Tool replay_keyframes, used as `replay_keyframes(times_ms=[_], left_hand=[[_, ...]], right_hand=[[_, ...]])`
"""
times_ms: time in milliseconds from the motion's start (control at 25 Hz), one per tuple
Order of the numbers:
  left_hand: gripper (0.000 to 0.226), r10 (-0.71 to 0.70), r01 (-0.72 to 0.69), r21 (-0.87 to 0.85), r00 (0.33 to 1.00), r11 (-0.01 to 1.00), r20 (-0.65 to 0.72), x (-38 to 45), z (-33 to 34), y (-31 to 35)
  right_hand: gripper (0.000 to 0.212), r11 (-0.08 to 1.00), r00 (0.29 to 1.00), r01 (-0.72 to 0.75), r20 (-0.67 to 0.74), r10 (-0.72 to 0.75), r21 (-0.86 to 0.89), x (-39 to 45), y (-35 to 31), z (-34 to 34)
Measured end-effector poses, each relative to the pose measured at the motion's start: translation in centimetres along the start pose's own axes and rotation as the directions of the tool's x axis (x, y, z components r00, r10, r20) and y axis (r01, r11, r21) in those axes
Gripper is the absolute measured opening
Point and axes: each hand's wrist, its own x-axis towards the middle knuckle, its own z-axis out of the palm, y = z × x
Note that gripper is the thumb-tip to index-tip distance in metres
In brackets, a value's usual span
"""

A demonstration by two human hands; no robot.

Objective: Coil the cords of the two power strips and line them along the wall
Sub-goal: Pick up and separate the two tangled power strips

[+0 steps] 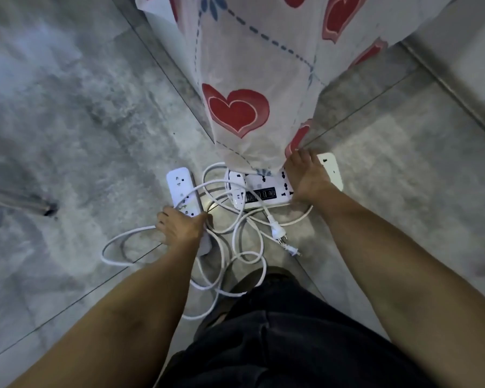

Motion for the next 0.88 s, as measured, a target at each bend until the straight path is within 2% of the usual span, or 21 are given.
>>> replay_keyframes(times_ms=[120, 280, 400, 520, 680, 880], left_hand=[[0.084, 0.046, -0.044, -0.137, 0.999, 0.99, 0.015, -0.9, 0.6, 0.1], [0.073, 0.159, -0.154, -0.135, 0.987, 0.979, 0.024, -2.2, 0.6, 1.0], [0.068, 0.269, -0.257, -0.129, 0.959, 0.958, 0.088, -2.9, 0.8, 1.8], [0.07, 0.363, -0.348, -0.127, 0.925, 0.929, 0.117, -4.3, 1.2, 3.6], [0.071, 0.477, -0.454, -0.158, 0.866, 0.877, 0.154, -7.4, 1.7, 7.0], [0.076, 0.58, -0.556, -0.168, 0.786, 0.814, 0.213, -11.8, 4.2, 11.1]], right_hand=[[0.121, 0.987, 1.0, -0.001, -0.024, 0.005, 0.162, -1.7, 0.5, 2.3], [0.109, 0.947, 0.993, -0.014, -0.108, 0.051, 0.321, -4.0, 0.8, 4.3], [0.105, 0.908, 0.973, -0.094, -0.156, 0.17, 0.407, -5.8, 1.1, 5.7], [0.117, 0.853, 0.942, -0.185, -0.16, 0.296, 0.488, -7.3, 1.7, 6.3], [0.117, 0.698, 0.833, -0.335, -0.147, 0.533, 0.633, -10.0, 3.6, 7.2], [0.111, 0.47, 0.612, -0.44, -0.127, 0.78, 0.765, -14.5, 6.6, 7.9]])
